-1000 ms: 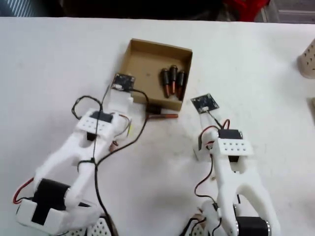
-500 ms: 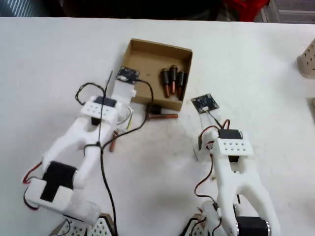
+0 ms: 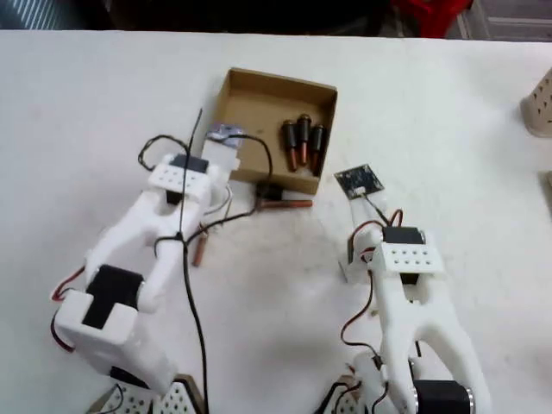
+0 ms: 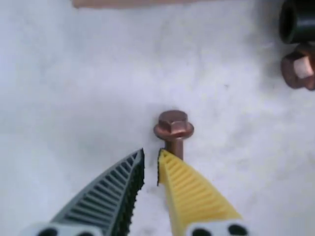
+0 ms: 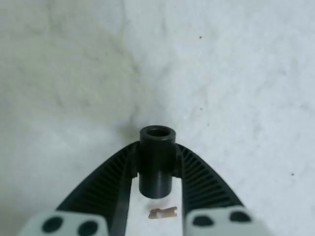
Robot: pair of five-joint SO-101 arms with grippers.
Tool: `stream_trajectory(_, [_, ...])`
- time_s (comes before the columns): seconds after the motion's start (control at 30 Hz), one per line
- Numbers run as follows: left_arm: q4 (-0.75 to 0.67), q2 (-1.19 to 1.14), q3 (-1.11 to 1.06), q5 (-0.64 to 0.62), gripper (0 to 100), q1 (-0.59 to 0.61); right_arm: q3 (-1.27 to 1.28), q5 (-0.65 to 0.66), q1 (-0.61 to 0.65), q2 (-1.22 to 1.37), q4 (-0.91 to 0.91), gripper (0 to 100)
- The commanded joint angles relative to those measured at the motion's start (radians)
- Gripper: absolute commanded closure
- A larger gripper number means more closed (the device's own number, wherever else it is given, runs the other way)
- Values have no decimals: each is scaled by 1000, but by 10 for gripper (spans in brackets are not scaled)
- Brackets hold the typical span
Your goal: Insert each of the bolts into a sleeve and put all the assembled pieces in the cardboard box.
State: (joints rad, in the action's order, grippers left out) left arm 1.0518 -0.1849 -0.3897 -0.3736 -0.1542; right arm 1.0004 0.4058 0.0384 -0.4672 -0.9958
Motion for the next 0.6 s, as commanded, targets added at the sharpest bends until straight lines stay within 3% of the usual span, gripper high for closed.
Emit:
stream_trajectory(0.0, [84, 137, 51, 11, 909, 4, -9, 12, 8, -35, 10, 981])
stream_trajectory(0.23, [-17, 208, -51, 11, 909, -4, -9, 12, 8, -28, 31, 981])
stream_trajectory(0.57, [-83, 19, 8, 6, 909, -33, -9, 12, 8, -28, 30, 981])
